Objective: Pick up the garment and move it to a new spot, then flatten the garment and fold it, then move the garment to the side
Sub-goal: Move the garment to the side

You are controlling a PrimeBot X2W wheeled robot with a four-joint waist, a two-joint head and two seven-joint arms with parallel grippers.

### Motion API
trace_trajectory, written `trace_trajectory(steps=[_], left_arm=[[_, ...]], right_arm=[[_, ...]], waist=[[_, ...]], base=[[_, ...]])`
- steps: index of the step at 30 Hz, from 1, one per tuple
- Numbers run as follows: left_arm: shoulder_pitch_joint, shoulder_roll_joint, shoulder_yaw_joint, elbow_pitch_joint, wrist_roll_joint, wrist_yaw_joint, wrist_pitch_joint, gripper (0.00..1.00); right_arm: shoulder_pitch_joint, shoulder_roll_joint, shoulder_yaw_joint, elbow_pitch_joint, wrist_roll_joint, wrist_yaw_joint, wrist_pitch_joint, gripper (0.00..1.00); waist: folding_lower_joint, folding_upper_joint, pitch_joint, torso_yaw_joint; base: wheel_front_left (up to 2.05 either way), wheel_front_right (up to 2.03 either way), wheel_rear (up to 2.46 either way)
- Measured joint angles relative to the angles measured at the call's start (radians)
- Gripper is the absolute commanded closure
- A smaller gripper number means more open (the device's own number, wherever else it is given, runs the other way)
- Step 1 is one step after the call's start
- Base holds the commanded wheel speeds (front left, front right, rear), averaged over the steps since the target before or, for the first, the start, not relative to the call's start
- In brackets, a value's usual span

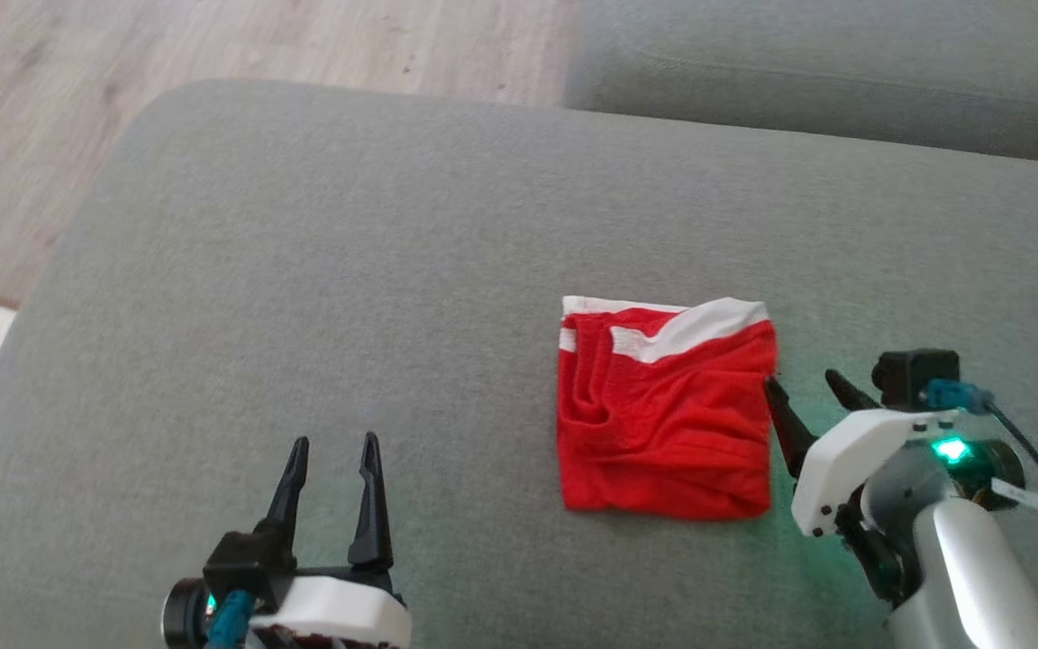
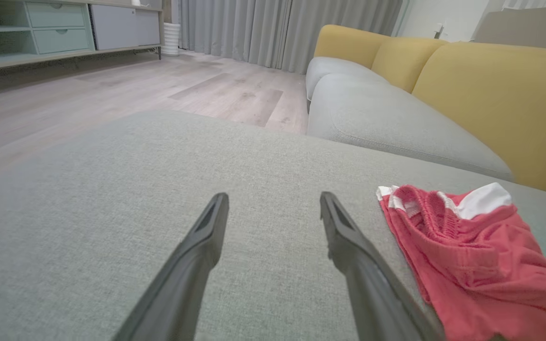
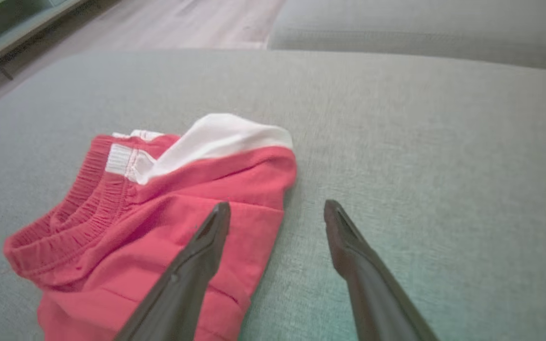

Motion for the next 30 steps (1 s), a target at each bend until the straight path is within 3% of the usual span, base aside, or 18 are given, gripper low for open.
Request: trace_trajectory(steps=[11, 12, 14, 16, 17, 25, 30], left_arm=[[-0.01, -0.025, -0.014, 0.045, -0.006, -0.012, -0.025, 0.0], [-0.01, -0.026, -0.015, 0.047, -0.006, -0.013, -0.026, 0.0], [-0.011, -0.026, -0.015, 0.051, -0.006, -0.013, -0.03, 0.0], [-0.012, -0.027, -0.016, 0.052, -0.008, -0.013, -0.034, 0.0], [-0.015, -0.027, -0.018, 0.053, -0.01, -0.013, -0.034, 0.0], [-0.069, -0.028, -0.035, 0.049, 0.004, -0.021, -0.035, 0.0], [-0.119, -0.03, -0.063, 0.03, 0.025, -0.029, -0.032, 0.0]], right_arm=[[-0.05, 0.0, -0.035, 0.136, 0.006, 0.0, 0.112, 0.03], [-0.056, -0.001, -0.035, 0.138, 0.009, 0.0, 0.115, 0.41], [-0.071, -0.001, -0.029, 0.145, 0.016, 0.0, 0.118, 0.66], [-0.079, -0.001, -0.013, 0.149, 0.016, 0.0, 0.121, 0.8], [-0.085, -0.001, -0.005, 0.151, 0.016, 0.0, 0.12, 1.0], [-0.123, -0.003, 0.006, 0.119, -0.014, 0.0, 0.086, 1.0], [-0.128, -0.054, -0.017, 0.021, -0.019, 0.0, 0.088, 1.0]], waist=[[0.0, 0.0, 0.049, 0.082], [0.0, 0.0, 0.052, 0.084], [0.0, 0.0, 0.057, 0.084], [0.0, 0.0, 0.063, 0.079], [0.0, 0.0, 0.065, 0.074], [0.0, 0.0, 0.09, 0.0], [0.0001, 0.0, 0.112, -0.087]], base=[[0.0, 0.0, 0.0], [0.0, 0.0, 0.0], [0.0, 0.0, 0.0], [0.0, 0.0, 0.0], [0.0, 0.0, 0.0], [0.0, 0.0, 0.0], [0.0, 0.0, 0.0]])
